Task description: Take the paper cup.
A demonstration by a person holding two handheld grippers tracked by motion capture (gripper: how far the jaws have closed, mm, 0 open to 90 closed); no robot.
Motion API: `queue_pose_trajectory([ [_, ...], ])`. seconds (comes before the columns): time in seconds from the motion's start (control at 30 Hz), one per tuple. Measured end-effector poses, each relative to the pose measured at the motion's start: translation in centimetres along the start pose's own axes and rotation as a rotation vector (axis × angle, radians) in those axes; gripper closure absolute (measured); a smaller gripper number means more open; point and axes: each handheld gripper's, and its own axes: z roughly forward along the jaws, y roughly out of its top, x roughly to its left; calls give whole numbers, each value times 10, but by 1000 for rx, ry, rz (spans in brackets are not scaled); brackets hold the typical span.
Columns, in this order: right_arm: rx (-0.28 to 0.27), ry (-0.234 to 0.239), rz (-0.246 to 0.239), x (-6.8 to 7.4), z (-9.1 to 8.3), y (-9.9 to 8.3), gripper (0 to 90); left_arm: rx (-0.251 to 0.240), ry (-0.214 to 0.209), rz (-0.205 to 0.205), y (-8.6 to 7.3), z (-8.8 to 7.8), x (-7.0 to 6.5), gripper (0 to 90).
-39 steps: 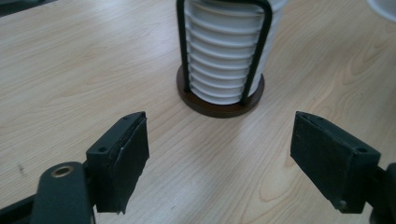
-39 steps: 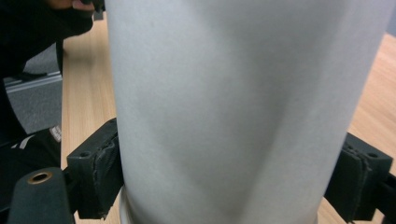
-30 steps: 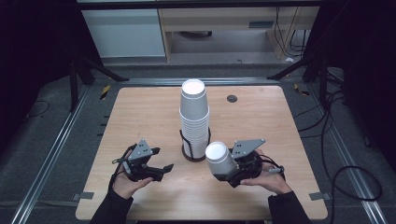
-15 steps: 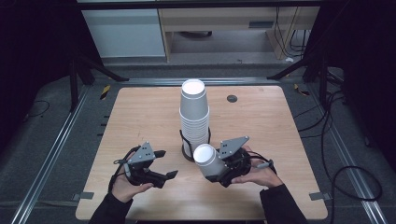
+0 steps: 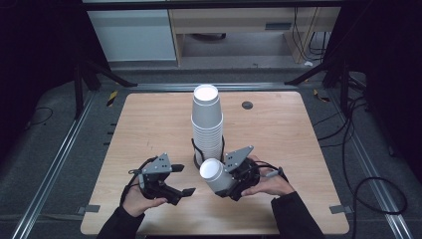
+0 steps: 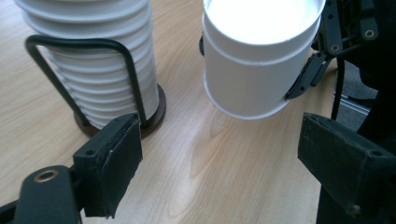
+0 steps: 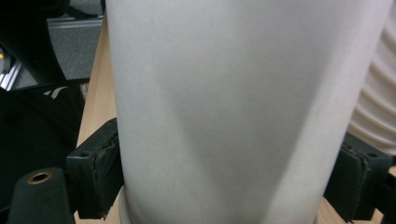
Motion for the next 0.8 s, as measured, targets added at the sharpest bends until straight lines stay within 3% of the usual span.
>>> queue_pose_trajectory([
  [0.8, 64, 46, -73, 6, 25, 17, 140, 23, -57, 36, 16, 13, -8, 116],
])
